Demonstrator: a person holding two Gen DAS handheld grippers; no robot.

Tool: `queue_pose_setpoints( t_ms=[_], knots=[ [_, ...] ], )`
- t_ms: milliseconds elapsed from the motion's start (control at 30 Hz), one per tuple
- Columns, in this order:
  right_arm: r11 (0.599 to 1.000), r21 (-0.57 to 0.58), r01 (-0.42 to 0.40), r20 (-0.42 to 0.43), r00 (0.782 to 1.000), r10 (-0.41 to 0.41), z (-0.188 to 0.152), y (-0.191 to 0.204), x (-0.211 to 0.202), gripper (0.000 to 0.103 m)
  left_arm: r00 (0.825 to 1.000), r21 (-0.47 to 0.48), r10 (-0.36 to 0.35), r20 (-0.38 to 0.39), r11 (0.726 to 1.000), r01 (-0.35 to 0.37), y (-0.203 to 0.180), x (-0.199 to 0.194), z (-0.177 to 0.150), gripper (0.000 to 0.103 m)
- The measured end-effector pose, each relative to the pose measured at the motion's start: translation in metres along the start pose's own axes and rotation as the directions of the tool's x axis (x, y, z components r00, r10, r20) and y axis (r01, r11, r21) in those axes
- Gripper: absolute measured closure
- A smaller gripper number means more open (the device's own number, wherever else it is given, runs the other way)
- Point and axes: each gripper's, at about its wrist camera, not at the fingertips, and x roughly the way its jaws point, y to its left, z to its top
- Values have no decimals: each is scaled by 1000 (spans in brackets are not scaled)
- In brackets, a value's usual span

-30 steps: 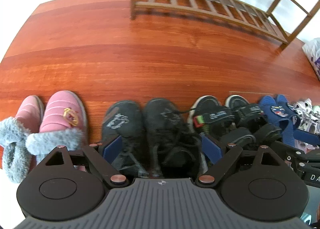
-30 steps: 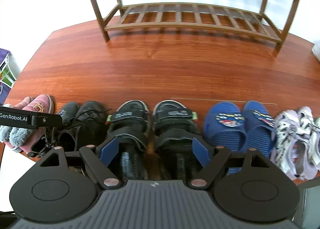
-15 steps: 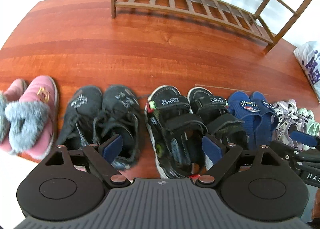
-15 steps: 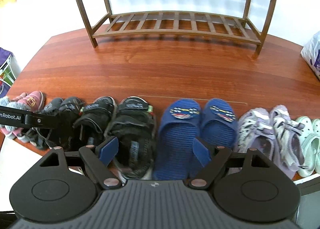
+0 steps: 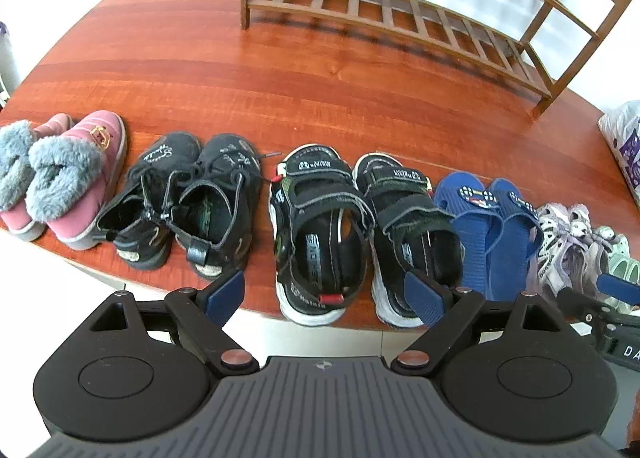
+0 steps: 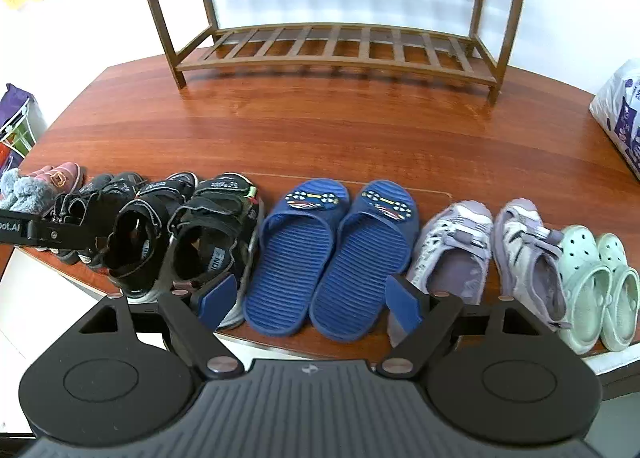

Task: Organize scattered shoes
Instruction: 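Lift both grippers away from the shoe row and move toward the blue slides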

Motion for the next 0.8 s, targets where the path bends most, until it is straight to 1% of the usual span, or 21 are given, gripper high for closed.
queue_pose_setpoints(
  t_ms=[267, 433, 800],
  knots=[
    [1000, 14, 13, 7, 1000, -13, -7, 1, -5, 17, 1000, 20, -2, -4, 1000, 2, 1, 1, -5, 15],
    [1000, 15, 25, 0, 1000, -25, -9, 3, -3, 17, 1000, 18, -10, -8, 1000, 10, 4, 3, -4, 15],
    [998, 43, 56, -6, 998, -56, -6, 7, 8, 17, 999, 55, -31, -19, 998, 32, 10, 9, 4, 15]
  ],
)
